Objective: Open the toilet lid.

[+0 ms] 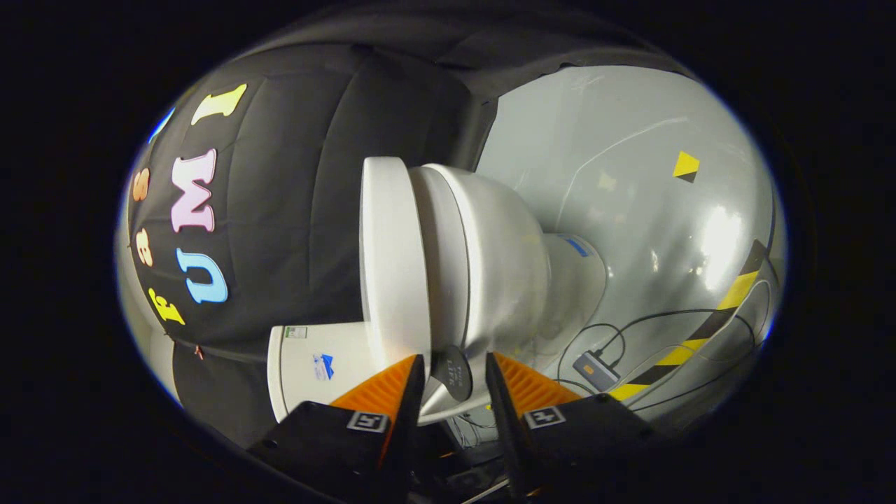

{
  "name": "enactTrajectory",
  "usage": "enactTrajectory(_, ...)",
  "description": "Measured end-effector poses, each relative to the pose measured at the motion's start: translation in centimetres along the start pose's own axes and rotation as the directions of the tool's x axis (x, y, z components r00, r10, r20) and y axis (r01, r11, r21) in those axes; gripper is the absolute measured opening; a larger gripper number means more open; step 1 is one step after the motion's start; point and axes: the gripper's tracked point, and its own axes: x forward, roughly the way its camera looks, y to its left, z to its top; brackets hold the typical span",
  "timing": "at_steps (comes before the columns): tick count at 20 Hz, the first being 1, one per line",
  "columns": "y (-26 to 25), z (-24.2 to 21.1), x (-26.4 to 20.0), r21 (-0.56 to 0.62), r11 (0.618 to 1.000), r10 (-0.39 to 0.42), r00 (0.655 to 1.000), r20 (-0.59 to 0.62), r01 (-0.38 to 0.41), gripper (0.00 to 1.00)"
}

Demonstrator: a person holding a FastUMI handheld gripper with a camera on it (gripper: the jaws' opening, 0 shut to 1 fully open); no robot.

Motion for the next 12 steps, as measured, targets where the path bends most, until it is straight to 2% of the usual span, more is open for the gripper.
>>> enactTrajectory(2,0.0,-1.0,0.4,0.017,1.000,0.003,0.999,-0.044,-0.002,0.40)
enactTrajectory(4,-0.4,-0.2,-1.0,0.029,1.000,0.001,0.998,-0.055,0.001,0.40)
enactTrajectory(5,-0.2,-0.7,0.5,0.029,1.000,-0.003,0.999,-0.047,0.005,0.31)
enactTrajectory(6,0.0,-0.5,-0.8,0.027,0.999,0.019,0.999,-0.040,-0.018,0.21)
enactTrajectory(7,0.0,-0.9,-0.1,0.014,1.000,0.023,0.999,-0.035,-0.023,0.14)
enactTrajectory(10,0.7,-1.0,-0.9,-0.011,0.999,0.049,0.998,-0.029,-0.049,0.14)
enactTrajectory(11,0.7,-1.1,-0.3,-0.024,0.999,0.038,0.999,-0.030,-0.039,0.05)
enactTrajectory(12,0.7,-1.2,0.2,-0.038,0.999,0.023,0.999,-0.027,-0.024,0.05)
